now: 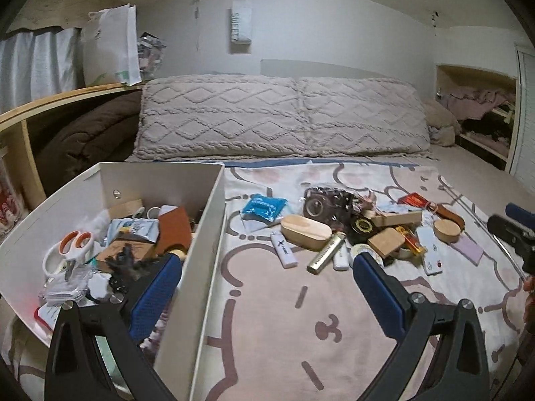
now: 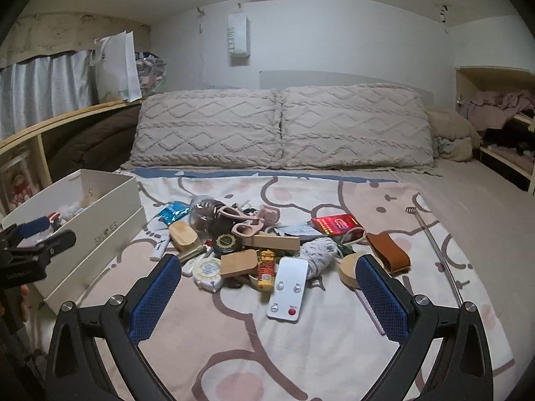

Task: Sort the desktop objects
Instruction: 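Move both grippers back over the objects on the bed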

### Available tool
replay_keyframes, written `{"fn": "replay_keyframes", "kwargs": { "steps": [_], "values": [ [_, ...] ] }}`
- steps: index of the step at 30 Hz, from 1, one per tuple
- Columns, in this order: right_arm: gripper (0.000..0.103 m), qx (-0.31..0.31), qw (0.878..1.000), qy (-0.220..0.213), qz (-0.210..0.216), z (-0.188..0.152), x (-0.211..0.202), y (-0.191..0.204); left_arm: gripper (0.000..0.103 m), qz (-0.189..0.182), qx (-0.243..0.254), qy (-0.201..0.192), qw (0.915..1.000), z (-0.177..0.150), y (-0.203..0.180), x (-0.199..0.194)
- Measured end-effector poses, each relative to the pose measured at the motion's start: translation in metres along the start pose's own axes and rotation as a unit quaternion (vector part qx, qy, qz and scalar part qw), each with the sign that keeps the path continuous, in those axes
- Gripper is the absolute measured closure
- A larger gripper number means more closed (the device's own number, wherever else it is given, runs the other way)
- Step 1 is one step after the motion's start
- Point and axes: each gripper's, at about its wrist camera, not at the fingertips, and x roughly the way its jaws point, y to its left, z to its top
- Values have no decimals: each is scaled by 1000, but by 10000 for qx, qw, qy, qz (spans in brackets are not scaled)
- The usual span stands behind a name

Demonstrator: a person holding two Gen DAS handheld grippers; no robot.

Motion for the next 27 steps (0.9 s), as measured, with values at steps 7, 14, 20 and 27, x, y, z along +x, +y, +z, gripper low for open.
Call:
{"fn": "replay_keyframes", "kwargs": {
  "steps": [7,14,20,27],
  "values": [
    [0,16,9995,252,-175,-12,16,-6,0,-132,3,49,9999,-6,-9,6],
    [0,-44,9968,775,-203,-32,49,-11,0,-35,201,93,9997,-17,-28,18],
    [17,332,9909,1302,85,-48,77,-20,0,-236,503,152,9983,-27,-49,26],
    [35,694,9813,1764,330,-52,100,-29,0,-459,608,387,9963,-40,-65,42]
  ]
}}
